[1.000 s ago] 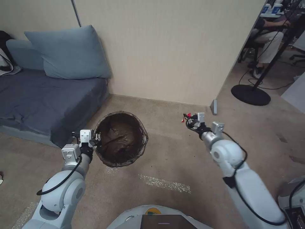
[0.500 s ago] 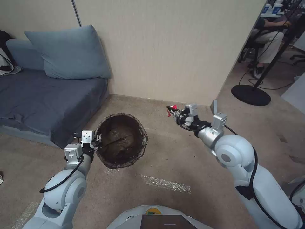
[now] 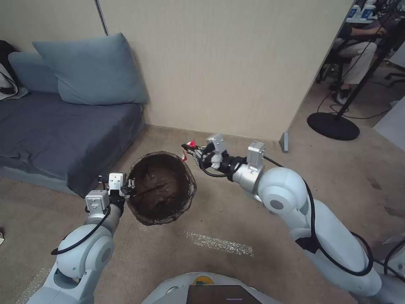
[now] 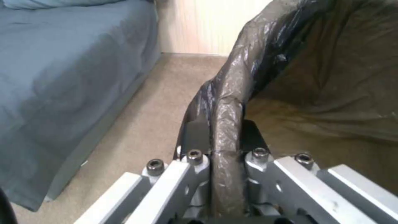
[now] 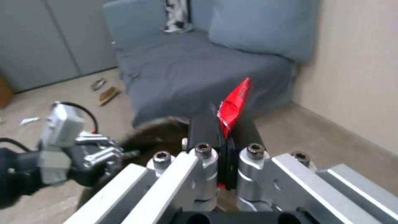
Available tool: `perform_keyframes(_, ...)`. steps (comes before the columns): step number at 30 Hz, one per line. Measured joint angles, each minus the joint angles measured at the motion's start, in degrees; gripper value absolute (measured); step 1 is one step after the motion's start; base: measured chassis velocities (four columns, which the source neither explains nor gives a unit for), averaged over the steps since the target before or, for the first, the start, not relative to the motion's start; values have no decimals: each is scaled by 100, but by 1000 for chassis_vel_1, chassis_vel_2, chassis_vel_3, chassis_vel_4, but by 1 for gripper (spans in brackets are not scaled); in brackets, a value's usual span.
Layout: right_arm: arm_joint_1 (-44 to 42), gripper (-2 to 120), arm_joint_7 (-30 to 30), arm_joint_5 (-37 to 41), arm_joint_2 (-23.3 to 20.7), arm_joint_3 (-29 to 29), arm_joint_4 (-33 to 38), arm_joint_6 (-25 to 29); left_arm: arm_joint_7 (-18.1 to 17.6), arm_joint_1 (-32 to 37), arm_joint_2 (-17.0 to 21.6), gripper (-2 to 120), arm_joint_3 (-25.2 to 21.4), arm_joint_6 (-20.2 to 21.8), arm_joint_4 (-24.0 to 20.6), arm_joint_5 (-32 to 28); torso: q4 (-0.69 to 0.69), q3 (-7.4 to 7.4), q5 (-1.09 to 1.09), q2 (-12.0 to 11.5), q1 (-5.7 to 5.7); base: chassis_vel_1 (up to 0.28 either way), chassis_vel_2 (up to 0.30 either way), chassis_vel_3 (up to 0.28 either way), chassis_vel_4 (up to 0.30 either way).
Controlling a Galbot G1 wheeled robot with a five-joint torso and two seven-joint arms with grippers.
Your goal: Pick up the trash bin, then pick up the garbage from the floor and place it into the trash bin.
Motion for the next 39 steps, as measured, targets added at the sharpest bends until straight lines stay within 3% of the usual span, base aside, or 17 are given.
perform_keyframes(10,767,0,310,316,184,-1051,-169,-132,3,-26,3,4,41,56,4,-5,0,0,0,0,0,0,0,0,0)
perform_keyframes(24,861,-1,519,229,283,-1526,-230,-413,9,-30,-10,4,41,76,-5,-10,-1,0,1,0,0,0,0,0,0)
perform_keyframes(39,810,54,679,-80,394,-1786,-366,-426,4,-20,-15,4,14,95,-76,-39,0,0,1,0,0,0,0,0,0)
